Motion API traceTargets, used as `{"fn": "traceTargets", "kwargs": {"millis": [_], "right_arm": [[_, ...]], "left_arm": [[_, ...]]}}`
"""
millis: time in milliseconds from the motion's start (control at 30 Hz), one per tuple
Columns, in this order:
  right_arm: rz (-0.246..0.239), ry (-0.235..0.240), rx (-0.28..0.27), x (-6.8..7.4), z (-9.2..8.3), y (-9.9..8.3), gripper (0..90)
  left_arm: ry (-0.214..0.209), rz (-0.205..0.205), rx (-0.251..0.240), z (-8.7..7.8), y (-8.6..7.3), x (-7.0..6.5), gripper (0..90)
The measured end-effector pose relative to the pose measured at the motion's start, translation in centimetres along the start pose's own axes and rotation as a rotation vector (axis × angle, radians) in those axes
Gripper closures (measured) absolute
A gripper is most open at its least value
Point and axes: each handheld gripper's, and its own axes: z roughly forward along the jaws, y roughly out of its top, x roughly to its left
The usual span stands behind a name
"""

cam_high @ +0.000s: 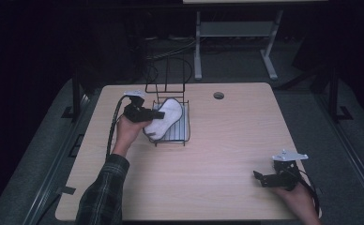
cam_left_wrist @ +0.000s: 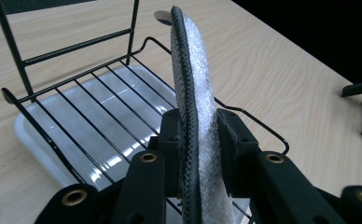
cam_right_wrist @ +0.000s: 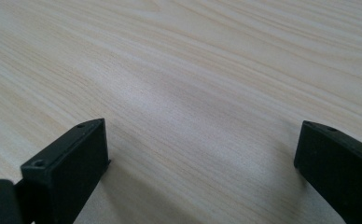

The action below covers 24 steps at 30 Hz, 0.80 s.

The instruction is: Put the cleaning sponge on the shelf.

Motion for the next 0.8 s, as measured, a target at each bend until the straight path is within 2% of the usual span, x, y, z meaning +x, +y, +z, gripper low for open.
{"fn": "traceTargets", "kwargs": {"millis": [133,300,433,600,733,800], "right_arm": [[-0.001,0.0,0.0,0.0,0.0,0.0,2.4],[0.0,0.0,0.0,0.0,0.0,0.0,2.4],[-0.001,0.0,0.0,0.0,0.0,0.0,2.4],[-0.001,0.0,0.0,0.0,0.0,0.0,2.4],[-0.001,0.0,0.0,0.0,0.0,0.0,2.4],[-0.001,0.0,0.0,0.0,0.0,0.0,2.4]], "left_arm": [[0.018,0.016,0.015,0.2,-0.1,0.0,66.0],[0.049,0.032,0.012,0.2,-0.1,0.0,50.0],[0.068,0.046,0.01,0.1,-0.1,0.1,44.1],[0.129,0.078,0.008,-0.8,0.1,0.0,34.9],[0.149,0.097,0.02,-1.8,0.1,-0.3,35.3],[0.159,0.121,0.028,-2.1,0.1,-0.6,42.2]]}}
